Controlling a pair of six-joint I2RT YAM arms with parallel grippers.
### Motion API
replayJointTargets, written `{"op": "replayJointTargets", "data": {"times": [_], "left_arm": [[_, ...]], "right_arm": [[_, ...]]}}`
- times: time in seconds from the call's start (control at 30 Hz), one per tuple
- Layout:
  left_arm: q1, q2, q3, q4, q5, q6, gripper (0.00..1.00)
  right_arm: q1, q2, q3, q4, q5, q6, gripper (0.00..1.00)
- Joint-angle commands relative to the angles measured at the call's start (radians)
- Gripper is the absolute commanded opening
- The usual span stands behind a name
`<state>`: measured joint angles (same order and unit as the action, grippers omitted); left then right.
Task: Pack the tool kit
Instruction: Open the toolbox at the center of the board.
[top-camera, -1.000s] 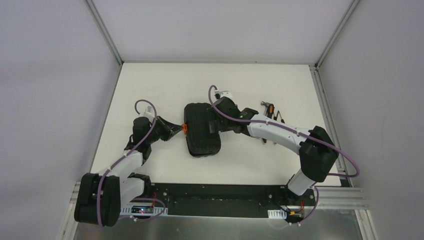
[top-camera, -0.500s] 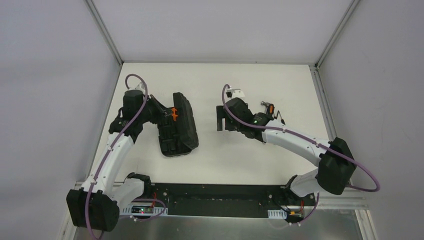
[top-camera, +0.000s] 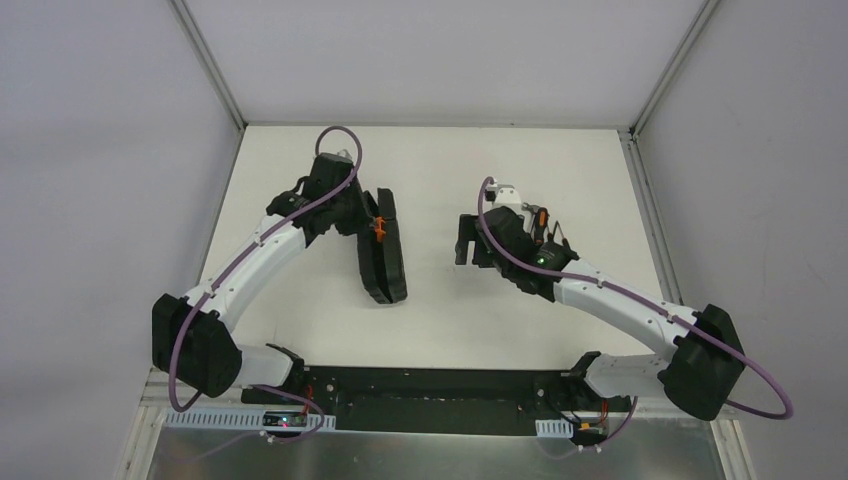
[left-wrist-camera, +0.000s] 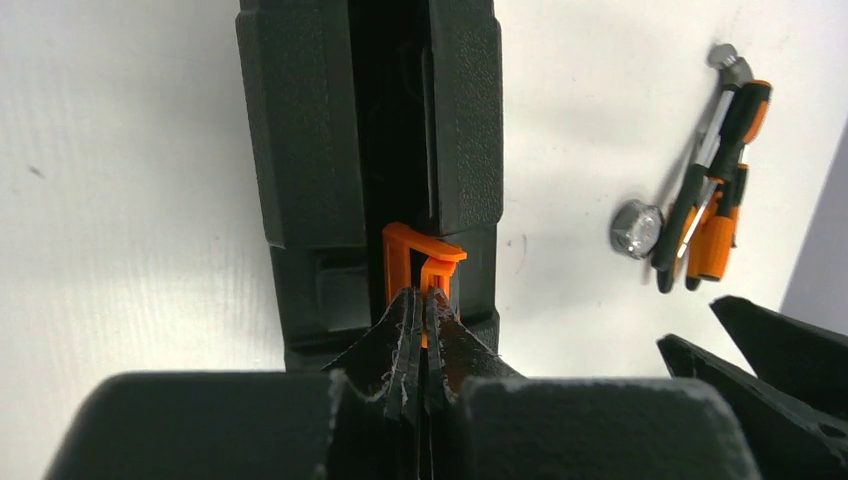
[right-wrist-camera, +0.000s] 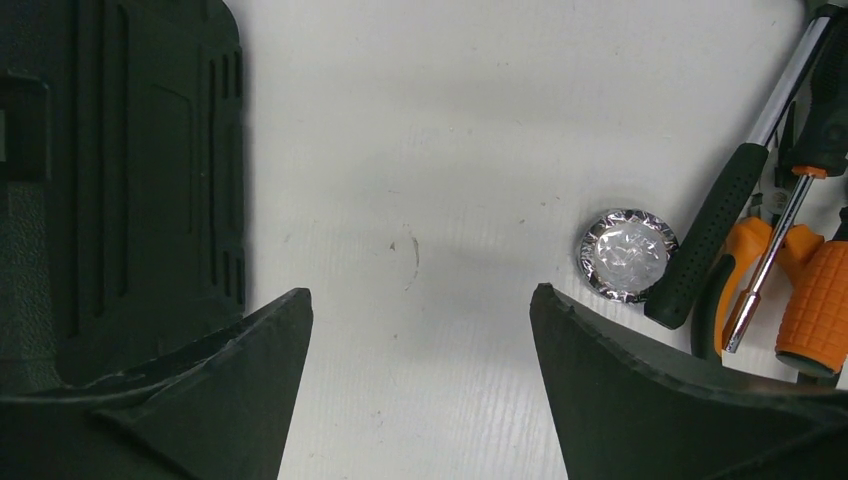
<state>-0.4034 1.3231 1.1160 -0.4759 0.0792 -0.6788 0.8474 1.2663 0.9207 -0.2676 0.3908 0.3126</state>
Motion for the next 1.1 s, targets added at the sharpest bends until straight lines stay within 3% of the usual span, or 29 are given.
{"op": "replayJointTargets", "data": {"times": [0.0, 0.33, 0.53, 0.7, 0.97, 1.07], "left_arm": [[-0.024, 0.012, 0.068, -0.114, -0.115, 0.046, 0.0], [-0.121, 0.128, 0.21, -0.114, -0.083, 0.031, 0.12], [-0.192, 0.224, 0.293, -0.094, -0.055, 0.017, 0.34], [-0.225, 0.272, 0.356, -0.072, 0.019, 0.007, 0.63], [-0.186, 0.109, 0.246, -0.091, -0.12, 0.052, 0.95], [-0.117, -0.007, 0.132, -0.135, -0.197, 0.057, 0.99]], "right_arm": [[-0.005, -0.066, -0.034, 0.054, 0.02, 0.014, 0.83], [-0.003, -0.077, -0.025, 0.091, -0.036, 0.011, 0.84], [-0.003, -0.098, -0.03, 0.099, -0.036, 0.015, 0.84], [-0.003, -0.138, -0.044, 0.099, 0.0, 0.003, 0.85], [-0.003, -0.074, 0.002, 0.065, -0.058, -0.046, 0.85], [-0.004, -0.004, 0.06, 0.045, -0.064, -0.073, 0.85]]}}
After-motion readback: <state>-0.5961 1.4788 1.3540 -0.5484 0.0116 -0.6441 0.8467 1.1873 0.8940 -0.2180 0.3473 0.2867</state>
